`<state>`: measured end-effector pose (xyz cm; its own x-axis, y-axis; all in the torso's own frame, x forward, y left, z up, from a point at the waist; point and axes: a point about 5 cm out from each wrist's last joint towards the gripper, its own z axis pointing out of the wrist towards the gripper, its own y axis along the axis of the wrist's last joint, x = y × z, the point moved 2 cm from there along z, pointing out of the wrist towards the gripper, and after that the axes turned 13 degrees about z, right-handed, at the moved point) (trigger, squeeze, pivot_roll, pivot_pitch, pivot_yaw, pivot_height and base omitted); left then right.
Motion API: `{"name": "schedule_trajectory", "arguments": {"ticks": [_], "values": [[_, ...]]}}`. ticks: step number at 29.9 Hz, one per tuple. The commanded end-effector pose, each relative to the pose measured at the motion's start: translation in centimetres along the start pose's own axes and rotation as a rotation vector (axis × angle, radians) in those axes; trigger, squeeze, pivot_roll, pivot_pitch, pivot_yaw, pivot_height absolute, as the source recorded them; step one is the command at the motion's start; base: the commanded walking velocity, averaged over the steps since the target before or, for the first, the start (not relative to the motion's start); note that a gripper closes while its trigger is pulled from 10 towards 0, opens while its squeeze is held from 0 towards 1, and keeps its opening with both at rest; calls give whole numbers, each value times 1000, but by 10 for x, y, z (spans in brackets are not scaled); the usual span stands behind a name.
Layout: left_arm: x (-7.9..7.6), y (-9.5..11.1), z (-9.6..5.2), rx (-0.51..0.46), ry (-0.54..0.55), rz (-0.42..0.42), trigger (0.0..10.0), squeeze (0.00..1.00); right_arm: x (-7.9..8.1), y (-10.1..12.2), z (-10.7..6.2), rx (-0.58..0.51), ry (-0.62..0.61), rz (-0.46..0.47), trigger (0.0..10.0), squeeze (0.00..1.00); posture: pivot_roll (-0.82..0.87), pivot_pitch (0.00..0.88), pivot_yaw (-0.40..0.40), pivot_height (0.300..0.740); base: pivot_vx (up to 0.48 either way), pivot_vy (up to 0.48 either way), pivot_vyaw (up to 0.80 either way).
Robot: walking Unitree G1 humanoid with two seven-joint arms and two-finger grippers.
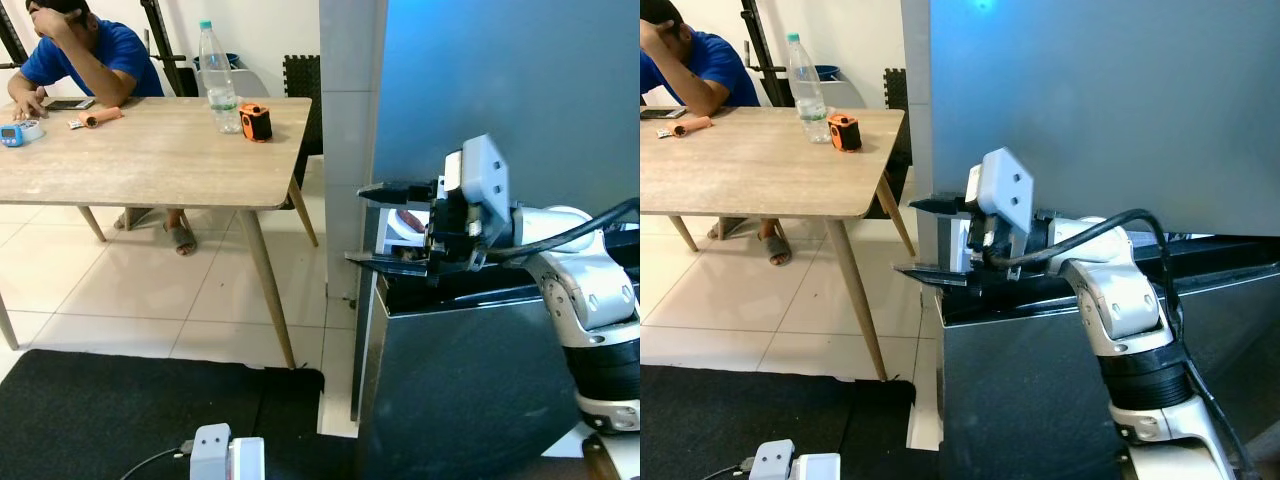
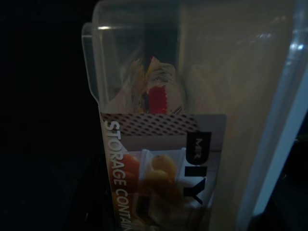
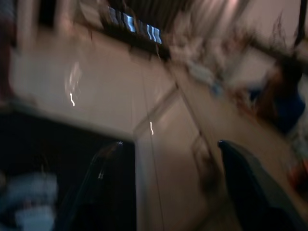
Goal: Restocking fridge
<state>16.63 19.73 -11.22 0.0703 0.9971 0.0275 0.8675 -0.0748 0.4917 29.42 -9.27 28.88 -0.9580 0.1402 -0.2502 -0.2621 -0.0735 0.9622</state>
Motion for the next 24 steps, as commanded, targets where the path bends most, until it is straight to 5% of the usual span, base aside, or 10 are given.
{"name": "schedule_trajectory", "arguments": {"ticks": [1, 6, 12, 16, 19, 20, 24], "values": [[-1, -1, 0, 2, 4, -12, 10000, 0, 10, 10, -3, -92, 69, 19, 0, 0, -57, 0, 1, 740, 0, 0, 0], [-1, -1, 0, 4, 6, -11, 10000, 0, 32, 13, -5, -176, 223, 107, 0, 0, -58, 0, 3, 740, 0, 0, 0], [0, -2, 0, 8, 10, -12, 10000, 0, 63, -15, -10, -100, 378, 254, 0, 0, -61, 0, 4, 740, 0, 0, 0], [0, -2, 0, 9, 10, -11, 10000, 0, 67, -22, -11, -80, 388, 274, 0, 0, -61, 0, 4, 740, 0, 0, 0], [2, -3, 0, 12, 14, -10, 10000, 0, 85, -68, -25, 112, 401, 421, 0, 0, -61, 0, 4, 740, 0, 0, 0], [2, -3, 0, 12, 14, -10, 10000, 0, 85, -68, -25, 112, 401, 421, 0, 0, -61, 0, 4, 740, 0, 0, 0], [3, -3, -1, 12, 19, -8, 10000, 0, 100, -127, -55, 299, 297, 642, 0, 0, -65, 0, 6, 740, 0, 0, 0]]}}
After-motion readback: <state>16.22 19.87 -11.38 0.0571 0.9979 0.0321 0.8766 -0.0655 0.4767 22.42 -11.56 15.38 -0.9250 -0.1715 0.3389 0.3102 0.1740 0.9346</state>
